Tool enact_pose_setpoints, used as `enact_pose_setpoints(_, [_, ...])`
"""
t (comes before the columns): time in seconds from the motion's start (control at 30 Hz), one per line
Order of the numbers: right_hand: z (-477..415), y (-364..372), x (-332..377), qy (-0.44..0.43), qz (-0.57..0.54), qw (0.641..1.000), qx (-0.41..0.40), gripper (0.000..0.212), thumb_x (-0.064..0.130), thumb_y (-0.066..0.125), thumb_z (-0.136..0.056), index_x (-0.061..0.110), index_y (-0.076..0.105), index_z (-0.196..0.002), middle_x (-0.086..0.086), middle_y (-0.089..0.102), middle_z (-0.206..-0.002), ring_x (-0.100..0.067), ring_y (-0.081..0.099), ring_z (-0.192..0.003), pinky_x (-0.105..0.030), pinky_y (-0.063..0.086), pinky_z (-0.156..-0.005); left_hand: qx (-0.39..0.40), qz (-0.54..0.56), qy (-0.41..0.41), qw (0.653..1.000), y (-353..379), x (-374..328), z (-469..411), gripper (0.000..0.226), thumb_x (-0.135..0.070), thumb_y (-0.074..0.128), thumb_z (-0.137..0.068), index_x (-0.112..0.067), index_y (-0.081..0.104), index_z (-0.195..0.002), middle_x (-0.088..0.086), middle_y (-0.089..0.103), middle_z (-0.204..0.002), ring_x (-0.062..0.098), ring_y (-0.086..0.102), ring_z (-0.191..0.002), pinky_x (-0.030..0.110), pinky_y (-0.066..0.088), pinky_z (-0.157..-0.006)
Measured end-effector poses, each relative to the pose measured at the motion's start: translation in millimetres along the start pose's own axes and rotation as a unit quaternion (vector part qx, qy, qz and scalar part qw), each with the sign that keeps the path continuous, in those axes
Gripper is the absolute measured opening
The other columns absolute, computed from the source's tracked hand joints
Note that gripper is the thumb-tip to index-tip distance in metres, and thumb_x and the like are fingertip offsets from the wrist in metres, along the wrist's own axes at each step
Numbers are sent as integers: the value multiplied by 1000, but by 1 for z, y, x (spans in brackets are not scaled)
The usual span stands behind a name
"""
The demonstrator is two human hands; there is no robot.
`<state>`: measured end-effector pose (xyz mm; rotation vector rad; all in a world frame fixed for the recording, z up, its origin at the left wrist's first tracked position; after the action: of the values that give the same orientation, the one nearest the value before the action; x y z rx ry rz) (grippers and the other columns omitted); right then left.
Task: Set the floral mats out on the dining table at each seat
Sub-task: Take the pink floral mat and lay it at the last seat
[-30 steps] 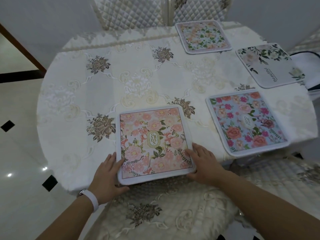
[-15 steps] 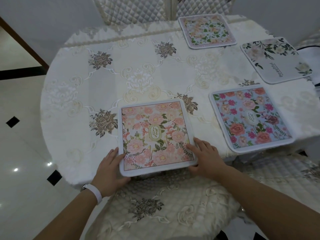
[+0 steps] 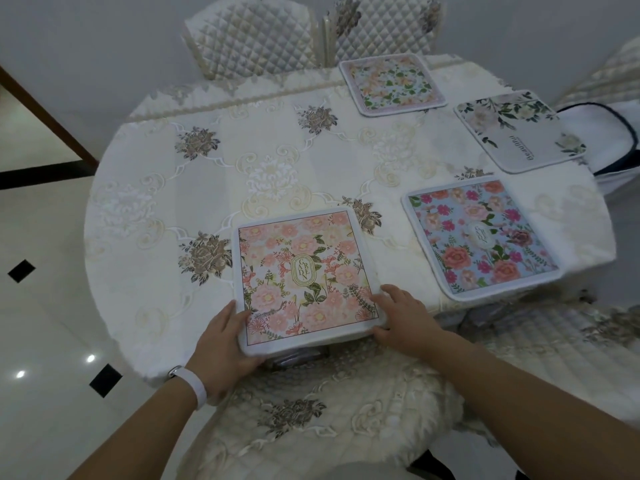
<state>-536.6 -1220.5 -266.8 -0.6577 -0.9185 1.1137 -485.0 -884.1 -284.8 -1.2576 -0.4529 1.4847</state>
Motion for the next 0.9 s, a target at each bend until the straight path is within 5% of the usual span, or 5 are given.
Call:
enact_pose_setpoints(0.2, [43, -33, 15, -5, -42, 992, -116, 48, 35, 56, -93, 19, 50, -139, 1, 51, -139, -21, 50, -122, -39, 44, -100, -66, 95, 83, 990, -35, -49, 12, 66, -57, 56, -77, -22, 53, -132, 2, 47, -144, 21, 41, -131, 37, 32, -108])
enact_pose_setpoints(0.47, [103, -72, 29, -15, -14, 969, -245, 38, 28, 54, -97, 13, 58, -131, -2, 58, -132, -24, 55, -115, -37, 46, -93, -143, 14, 235, 961, -69, -119, 31, 48, -45, 45, -86, -16, 65, -119, 5, 64, -125, 25, 57, -115, 42, 44, -98])
enact_pose_setpoints(0.9, [222, -76, 9, 11, 29, 965, -262, 44, 37, 45, -96, 19, 53, -135, 0, 57, -133, -21, 53, -114, -36, 46, -91, -159, -76, 219, 960, -49, -183, 130, 58, -53, 37, -83, -23, 59, -127, -2, 59, -132, 22, 51, -123, 43, 43, -101])
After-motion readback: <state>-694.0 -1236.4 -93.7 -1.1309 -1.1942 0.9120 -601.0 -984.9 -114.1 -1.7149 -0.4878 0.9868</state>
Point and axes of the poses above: each hand's wrist, its own z-axis away from the middle knuckle, its own y-axis out of the palm, x = y × z, the point moved 6 cm from there along -z, towards the middle knuckle
